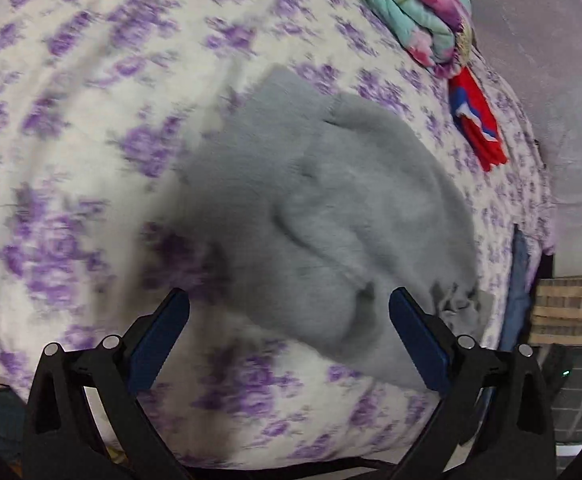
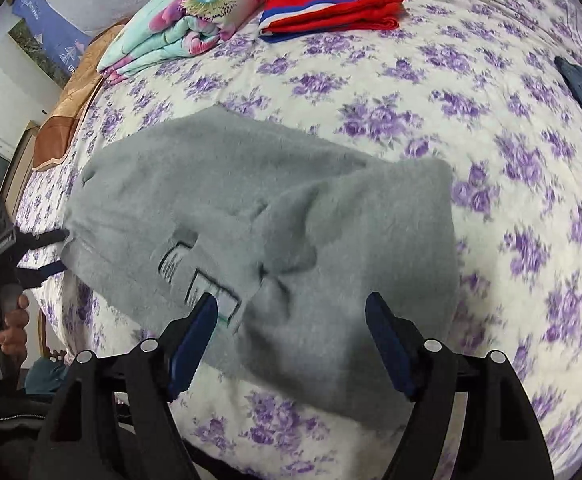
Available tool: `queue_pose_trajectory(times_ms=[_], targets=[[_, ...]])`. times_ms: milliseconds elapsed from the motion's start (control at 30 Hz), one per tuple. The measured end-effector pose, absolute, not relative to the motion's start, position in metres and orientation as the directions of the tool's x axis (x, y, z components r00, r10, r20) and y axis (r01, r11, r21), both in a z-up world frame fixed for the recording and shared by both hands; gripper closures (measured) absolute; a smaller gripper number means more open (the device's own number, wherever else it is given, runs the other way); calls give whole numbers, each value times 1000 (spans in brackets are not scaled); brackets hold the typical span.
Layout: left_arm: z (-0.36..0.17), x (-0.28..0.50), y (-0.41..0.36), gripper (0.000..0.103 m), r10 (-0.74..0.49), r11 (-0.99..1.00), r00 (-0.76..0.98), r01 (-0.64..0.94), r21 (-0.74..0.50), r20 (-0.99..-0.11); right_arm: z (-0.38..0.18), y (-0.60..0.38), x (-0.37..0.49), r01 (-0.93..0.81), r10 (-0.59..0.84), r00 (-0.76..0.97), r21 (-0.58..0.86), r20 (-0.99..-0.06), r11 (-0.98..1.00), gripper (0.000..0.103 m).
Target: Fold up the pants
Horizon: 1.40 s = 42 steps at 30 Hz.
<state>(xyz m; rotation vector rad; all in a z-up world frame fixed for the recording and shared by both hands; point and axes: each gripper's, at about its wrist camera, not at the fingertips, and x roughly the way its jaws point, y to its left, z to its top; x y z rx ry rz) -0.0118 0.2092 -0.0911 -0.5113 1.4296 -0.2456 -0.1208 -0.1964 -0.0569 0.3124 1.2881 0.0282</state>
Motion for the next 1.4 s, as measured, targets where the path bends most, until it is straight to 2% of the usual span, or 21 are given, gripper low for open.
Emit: queue_pose_trajectory(times_ms=[100, 200, 300, 333, 367, 400, 433, 500, 600, 667, 700, 733, 767, 800, 867, 900, 967, 1033, 1167, 1267, 1400], targets=[[-99, 2, 188, 27, -427, 892, 122, -104, -439, -896, -60, -191, -127, 145, 198, 279, 245, -940, 959, 26], [-117, 15, 179, 27, -418, 893, 107, -134, -429, -902, -59, -192, -134, 142, 207, 287, 255, -935, 956, 26], [-127, 21, 183, 22, -451, 864, 126, -186, -467, -884, -56, -197, -135, 131, 218, 303, 267, -928, 955, 26], [-123, 21, 179, 36, -417, 881, 123, -189, -434, -901, -56, -199, -135, 122, 221, 307, 268, -926, 955, 26], [-116, 19, 174, 46, -384, 901, 133, -159, -402, -914, -55, -202, -135, 115, 223, 311, 269, -924, 956, 26], [-101, 14, 165, 62, -354, 924, 169, -90, -372, -920, -55, -207, -136, 111, 230, 317, 277, -920, 955, 26], [-85, 8, 156, 67, -328, 939, 205, -36, -342, -922, -56, -213, -138, 114, 236, 322, 285, -917, 952, 26], [-47, -10, 132, 69, -270, 963, 289, 56, -265, -919, -58, -229, -143, 136, 252, 332, 311, -909, 941, 26], [9, -39, 76, 70, -296, 944, 377, 258, -208, -878, -61, -253, -155, 155, 280, 364, 354, -888, 922, 26], [37, -68, 18, 70, -358, 889, 379, 419, -187, -853, -65, -266, -163, 179, 293, 365, 375, -884, 909, 26], [40, -81, -12, 67, -380, 852, 364, 496, -169, -851, -68, -274, -169, 189, 306, 365, 392, -879, 901, 26], [36, -94, -39, 59, -392, 814, 345, 561, -147, -853, -70, -279, -174, 195, 314, 366, 402, -876, 895, 26], [28, -103, -55, 55, -392, 788, 328, 602, -129, -860, -73, -286, -179, 202, 319, 362, 408, -876, 890, 26], [15, -111, -75, 45, -386, 757, 300, 643, -114, -872, -75, -291, -183, 207, 319, 358, 407, -878, 890, 26], [-26, -120, -108, 41, -351, 722, 203, 680, -126, -914, -78, -301, -191, 222, 305, 341, 392, -889, 893, 26], [-48, -119, -119, 41, -326, 731, 139, 664, -157, -935, -78, -306, -195, 227, 298, 337, 384, -893, 895, 26], [-55, -123, -119, 40, -329, 754, 104, 628, -194, -939, -77, -315, -202, 238, 291, 339, 380, -895, 894, 26], [-40, -124, -113, 26, -359, 765, 130, 608, -212, -924, -74, -321, -205, 243, 295, 346, 389, -891, 889, 26], [-3, -125, -82, 10, -386, 788, 255, 591, -173, -886, -64, -323, -196, 226, 356, 388, 462, -850, 858, 26], [8, -113, -56, 8, -349, 851, 346, 507, -139, -871, -56, -310, -174, 177, 444, 412, 548, -796, 818, 26], [-5, -83, -12, 8, -221, 953, 416, 284, -104, -882, -55, -289, -137, 171, 497, 414, 601, -763, 781, 26]])
